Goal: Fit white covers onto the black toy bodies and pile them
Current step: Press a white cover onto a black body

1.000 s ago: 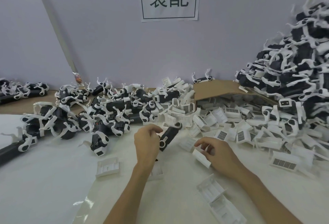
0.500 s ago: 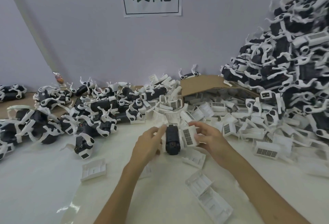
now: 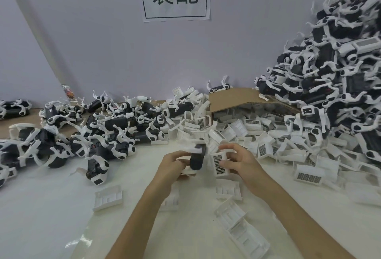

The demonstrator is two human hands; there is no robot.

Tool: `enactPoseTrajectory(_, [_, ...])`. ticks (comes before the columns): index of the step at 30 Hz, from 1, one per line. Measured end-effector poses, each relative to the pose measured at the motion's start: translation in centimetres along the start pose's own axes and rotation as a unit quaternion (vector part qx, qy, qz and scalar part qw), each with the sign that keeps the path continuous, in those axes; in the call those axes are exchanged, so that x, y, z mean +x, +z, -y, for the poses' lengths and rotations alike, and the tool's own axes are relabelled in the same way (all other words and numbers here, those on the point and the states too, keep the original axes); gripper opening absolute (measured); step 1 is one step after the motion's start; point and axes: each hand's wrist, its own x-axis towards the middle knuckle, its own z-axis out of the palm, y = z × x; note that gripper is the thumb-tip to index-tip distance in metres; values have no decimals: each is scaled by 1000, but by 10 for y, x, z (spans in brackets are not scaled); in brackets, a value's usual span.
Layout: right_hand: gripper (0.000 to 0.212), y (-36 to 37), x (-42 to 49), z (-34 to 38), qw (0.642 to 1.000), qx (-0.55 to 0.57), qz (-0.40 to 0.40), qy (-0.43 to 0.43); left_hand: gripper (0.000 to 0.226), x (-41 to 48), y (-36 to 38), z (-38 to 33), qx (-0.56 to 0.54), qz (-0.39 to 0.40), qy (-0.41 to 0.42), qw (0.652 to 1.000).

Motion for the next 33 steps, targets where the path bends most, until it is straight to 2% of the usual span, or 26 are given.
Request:
enactPoseTrajectory(5, [31, -3, 1, 1, 999, 32, -8, -13, 51, 0, 3, 0, -69, 7, 22, 997])
enactPoseTrajectory(10, [27, -4, 2, 4, 990, 139, 15, -19, 72, -1, 9, 2, -82, 20, 108, 991])
enactPoseTrajectory(15, [39, -5, 2, 7, 979, 201, 41, -8, 82, -4, 22, 4, -61, 28, 222, 973])
enactPoseTrajectory(19, [36, -5, 3, 7, 972, 228, 59, 4, 102, -5, 29, 4, -22, 23, 279, 960])
enactPoseTrajectory(22, [42, -4, 1, 9, 975, 210, 75, -3, 104, -5, 30, 5, -15, 17, 293, 956])
enactPoseTrajectory(27, [50, -1, -1, 9, 979, 189, 83, 5, 95, -8, 32, 5, 7, 15, 308, 951])
enactPoseTrajectory(33, [47, -1, 0, 7, 977, 195, 84, 6, 94, -5, 34, 7, -1, 7, 304, 953])
